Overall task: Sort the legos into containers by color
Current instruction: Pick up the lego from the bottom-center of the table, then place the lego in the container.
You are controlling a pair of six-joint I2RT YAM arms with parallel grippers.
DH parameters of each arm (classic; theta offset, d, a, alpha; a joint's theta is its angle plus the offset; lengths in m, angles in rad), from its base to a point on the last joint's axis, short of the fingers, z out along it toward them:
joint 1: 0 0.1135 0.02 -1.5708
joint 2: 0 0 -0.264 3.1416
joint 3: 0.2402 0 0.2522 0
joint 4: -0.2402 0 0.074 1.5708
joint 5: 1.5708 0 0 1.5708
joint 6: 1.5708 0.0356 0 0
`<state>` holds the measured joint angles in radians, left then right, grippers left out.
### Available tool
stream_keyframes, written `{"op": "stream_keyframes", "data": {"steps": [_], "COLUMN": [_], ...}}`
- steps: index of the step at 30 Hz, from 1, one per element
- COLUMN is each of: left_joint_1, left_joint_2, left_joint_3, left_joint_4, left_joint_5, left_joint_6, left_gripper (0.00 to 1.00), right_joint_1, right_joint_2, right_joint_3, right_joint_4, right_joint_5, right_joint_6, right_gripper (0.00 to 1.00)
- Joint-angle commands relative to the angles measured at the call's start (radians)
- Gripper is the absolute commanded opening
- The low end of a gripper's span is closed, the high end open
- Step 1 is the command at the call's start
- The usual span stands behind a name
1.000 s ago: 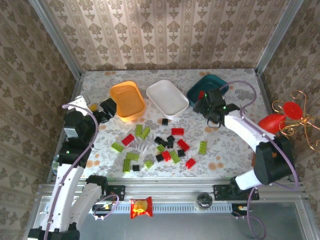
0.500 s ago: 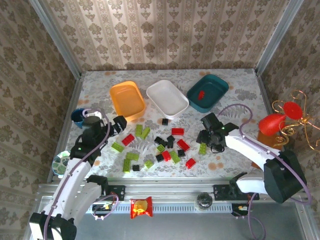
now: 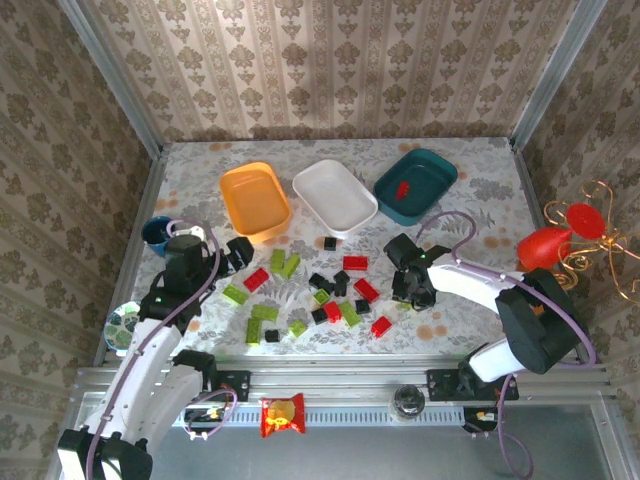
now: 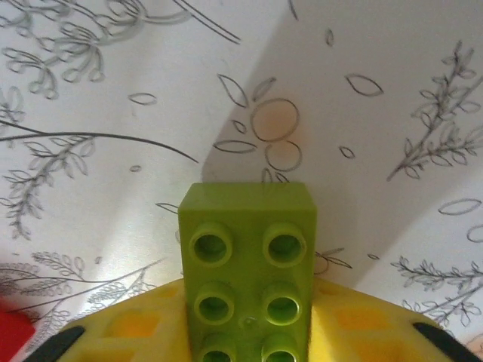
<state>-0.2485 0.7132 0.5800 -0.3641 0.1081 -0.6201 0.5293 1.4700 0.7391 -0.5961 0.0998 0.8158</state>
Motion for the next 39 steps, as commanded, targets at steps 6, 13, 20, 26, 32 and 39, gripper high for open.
{"op": "stream_keyframes", "data": {"steps": [6,13,20,26,32,39], "left_joint_1": [-0.003,-0.002,-0.003,-0.002,-0.001,-0.023], "left_joint_2": [-0.04,-0.035,-0.035,-0.032,-0.005,0.065], "left_joint_3": [0.006,0.001,0.007,0.007,0.011,0.003], "left_joint_4": [-0.039,-0.039,-0.106,-0.154,-0.182,-0.138], "left_joint_5": [-0.002,0.006,0.01,0.012,0.018,0.022], "left_joint_6": [0.039,0.023,0.022,0.014,0.016,0.014], "left_gripper": [0.96,1.0,0.99,0.97,0.99,0.95], "right_joint_1": [0.007,0.007,-0.017,-0.026,-0.026,-0.026], "right_joint_2": [-0.137,0.072,0.437,0.667,0.69,0.425], "right_joint_3": [0.154,0.498,0.859,1.074,1.115,0.857], "right_joint_4": [0.054,0.143,0.154,0.078,0.075,0.205], "right_joint_5": [-0.04,-0.138,-0.101,-0.002,-0.043,-0.068], "right_joint_6": [-0.162,-0.244,-0.25,-0.226,-0.219,-0.21], "right_gripper": [0.23,0.22,0.23,0.34,0.74,0.75]}}
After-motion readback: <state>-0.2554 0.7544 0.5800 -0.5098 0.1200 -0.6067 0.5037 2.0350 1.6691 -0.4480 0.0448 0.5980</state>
